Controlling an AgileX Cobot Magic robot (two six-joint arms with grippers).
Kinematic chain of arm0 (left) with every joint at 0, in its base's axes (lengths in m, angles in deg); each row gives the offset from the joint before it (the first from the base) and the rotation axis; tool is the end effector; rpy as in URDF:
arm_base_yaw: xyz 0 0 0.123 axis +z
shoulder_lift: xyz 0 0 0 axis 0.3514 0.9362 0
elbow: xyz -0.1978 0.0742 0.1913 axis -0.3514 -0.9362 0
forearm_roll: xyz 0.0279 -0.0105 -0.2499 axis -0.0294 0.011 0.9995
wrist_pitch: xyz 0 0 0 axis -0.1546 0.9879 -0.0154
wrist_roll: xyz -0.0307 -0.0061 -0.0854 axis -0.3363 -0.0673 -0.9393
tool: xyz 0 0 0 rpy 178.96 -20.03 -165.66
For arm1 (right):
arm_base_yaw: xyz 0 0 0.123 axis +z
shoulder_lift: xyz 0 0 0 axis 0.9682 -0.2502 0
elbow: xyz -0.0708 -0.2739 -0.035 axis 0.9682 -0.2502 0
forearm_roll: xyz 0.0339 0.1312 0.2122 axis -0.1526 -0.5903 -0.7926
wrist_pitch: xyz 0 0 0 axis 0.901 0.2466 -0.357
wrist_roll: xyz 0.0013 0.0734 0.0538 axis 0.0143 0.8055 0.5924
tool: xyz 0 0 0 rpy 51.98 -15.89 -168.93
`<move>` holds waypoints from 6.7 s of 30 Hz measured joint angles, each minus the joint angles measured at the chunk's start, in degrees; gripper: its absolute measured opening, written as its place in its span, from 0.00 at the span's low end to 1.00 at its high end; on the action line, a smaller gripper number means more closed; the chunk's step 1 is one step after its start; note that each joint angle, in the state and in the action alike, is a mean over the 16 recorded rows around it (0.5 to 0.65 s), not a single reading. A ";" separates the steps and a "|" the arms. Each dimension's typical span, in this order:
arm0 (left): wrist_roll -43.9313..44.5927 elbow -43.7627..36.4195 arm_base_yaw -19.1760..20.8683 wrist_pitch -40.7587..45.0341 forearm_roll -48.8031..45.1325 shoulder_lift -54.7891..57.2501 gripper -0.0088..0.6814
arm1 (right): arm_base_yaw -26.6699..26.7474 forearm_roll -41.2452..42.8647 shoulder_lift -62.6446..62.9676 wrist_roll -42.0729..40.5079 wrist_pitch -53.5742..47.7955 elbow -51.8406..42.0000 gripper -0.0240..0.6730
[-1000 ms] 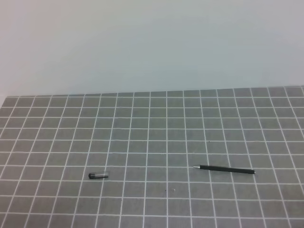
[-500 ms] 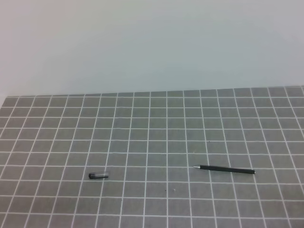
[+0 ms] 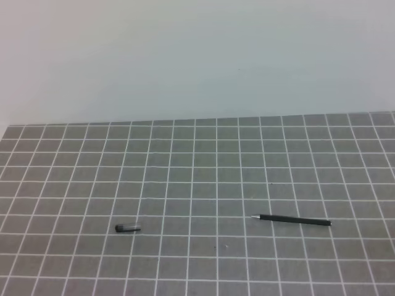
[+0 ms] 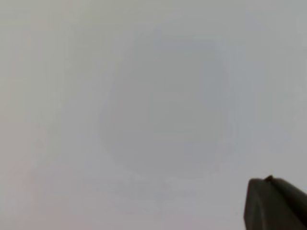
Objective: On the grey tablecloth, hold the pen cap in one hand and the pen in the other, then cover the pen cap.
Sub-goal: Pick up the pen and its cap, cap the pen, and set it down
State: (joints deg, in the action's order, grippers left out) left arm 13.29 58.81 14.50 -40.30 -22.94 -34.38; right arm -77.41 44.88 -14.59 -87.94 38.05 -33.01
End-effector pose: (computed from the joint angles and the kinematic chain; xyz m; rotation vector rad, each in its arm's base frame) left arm 0.0489 -0.0019 0.2415 0.0460 1.1589 -0.0468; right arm 0.0487 0.0031 0.2402 -0.1568 1.1447 -0.1991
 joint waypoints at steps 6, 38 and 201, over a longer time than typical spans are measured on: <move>-2.55 0.00 0.00 -6.50 0.27 0.00 0.26 | 0.00 -0.71 -0.08 -0.08 4.27 0.11 0.04; -1.07 13.38 0.00 22.81 -4.44 -0.02 0.01 | 0.00 -17.86 -27.22 -21.01 -58.63 42.88 0.04; 57.72 73.53 -6.24 75.38 14.63 96.74 0.36 | 33.04 -9.34 -113.83 -42.61 -84.09 95.85 0.13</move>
State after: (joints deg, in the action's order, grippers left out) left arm 71.01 132.34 8.26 35.08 -8.31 62.37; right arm -44.37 35.54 -128.41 -130.56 -46.04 62.84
